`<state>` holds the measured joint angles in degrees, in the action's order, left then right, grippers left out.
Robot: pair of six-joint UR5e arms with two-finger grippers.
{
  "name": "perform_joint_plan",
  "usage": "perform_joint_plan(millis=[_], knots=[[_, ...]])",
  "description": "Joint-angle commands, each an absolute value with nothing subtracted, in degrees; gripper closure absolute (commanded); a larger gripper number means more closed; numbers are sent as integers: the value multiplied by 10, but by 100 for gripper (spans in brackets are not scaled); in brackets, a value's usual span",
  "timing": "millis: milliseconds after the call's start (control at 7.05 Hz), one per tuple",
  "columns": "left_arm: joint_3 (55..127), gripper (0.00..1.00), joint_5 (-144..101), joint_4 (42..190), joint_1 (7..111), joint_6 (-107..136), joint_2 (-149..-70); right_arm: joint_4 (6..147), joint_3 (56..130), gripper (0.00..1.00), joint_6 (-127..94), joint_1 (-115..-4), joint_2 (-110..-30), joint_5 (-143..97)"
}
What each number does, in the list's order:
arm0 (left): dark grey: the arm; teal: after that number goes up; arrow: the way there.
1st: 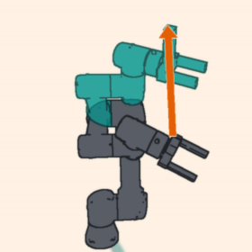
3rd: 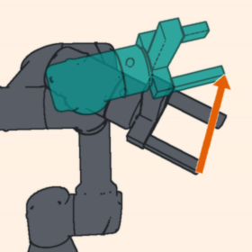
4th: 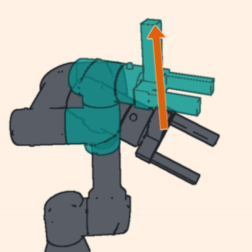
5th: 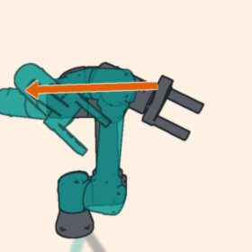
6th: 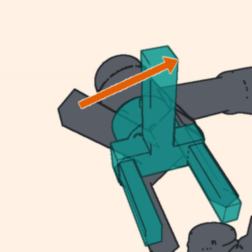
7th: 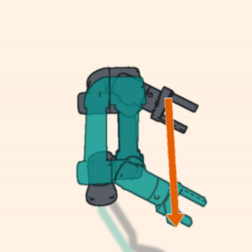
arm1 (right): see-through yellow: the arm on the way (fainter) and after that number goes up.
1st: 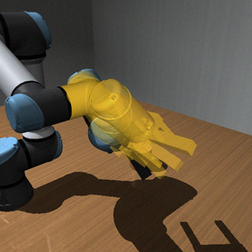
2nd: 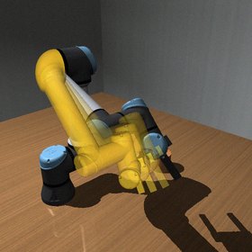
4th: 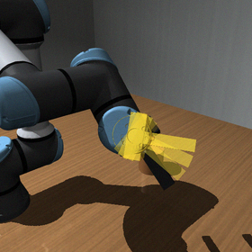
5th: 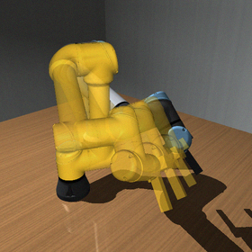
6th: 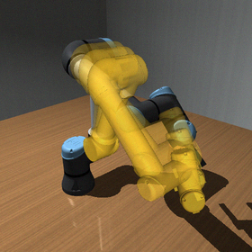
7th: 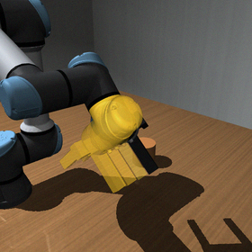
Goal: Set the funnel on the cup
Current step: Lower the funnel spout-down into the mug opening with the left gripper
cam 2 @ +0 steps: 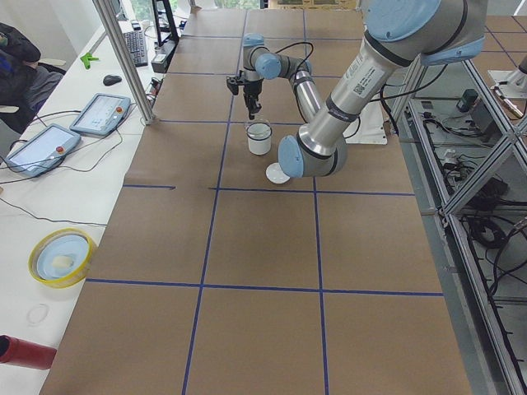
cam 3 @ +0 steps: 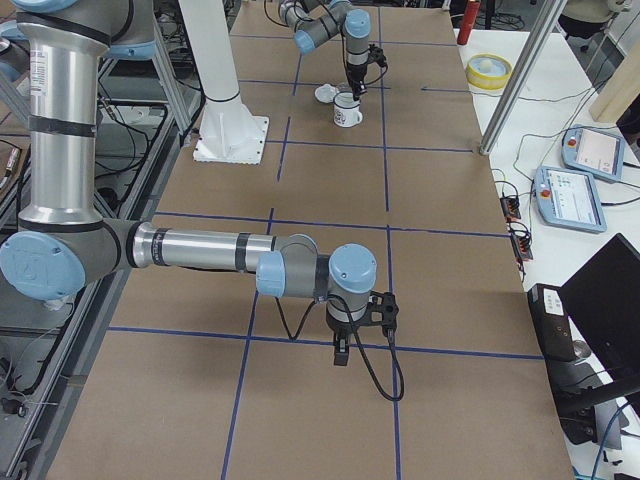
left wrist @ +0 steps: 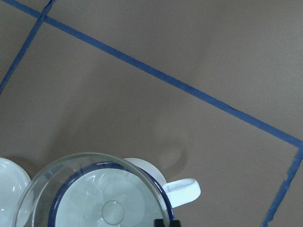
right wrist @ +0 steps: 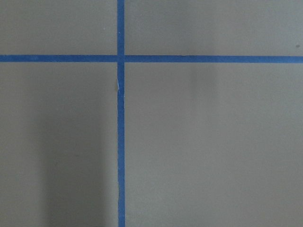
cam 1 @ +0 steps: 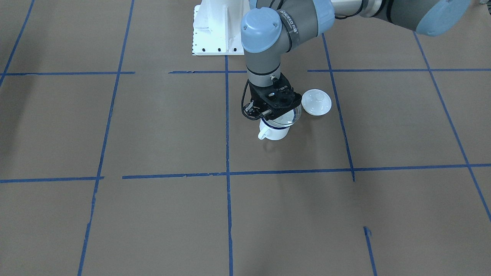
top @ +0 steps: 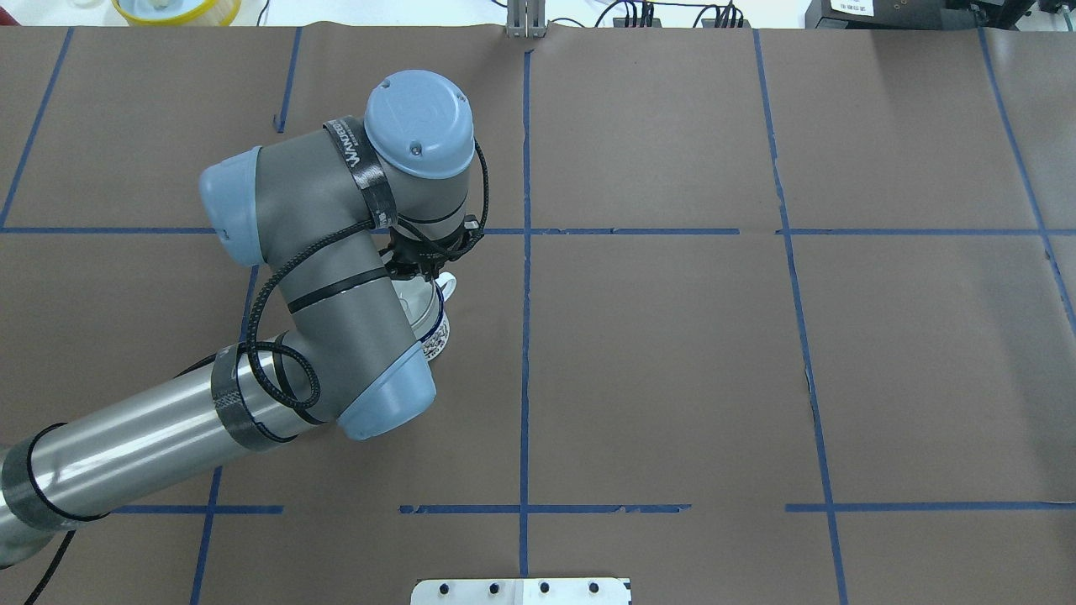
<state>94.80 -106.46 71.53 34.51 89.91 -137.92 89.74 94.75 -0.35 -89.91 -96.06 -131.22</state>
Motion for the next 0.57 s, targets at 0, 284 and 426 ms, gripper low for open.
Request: perform_joint_plan(millis=[0,284,426], knots=[[948,85,-1063,715,345,899,-1380,897,947,0,-4,-899,-961,-1312],[954,0,-1059,715,345,899,-1379,897,947,0,-4,-899,-961,-1312],[958,0,-1059,716,345,898,-1379,897,947,0,-4,-899,-961,-1312]])
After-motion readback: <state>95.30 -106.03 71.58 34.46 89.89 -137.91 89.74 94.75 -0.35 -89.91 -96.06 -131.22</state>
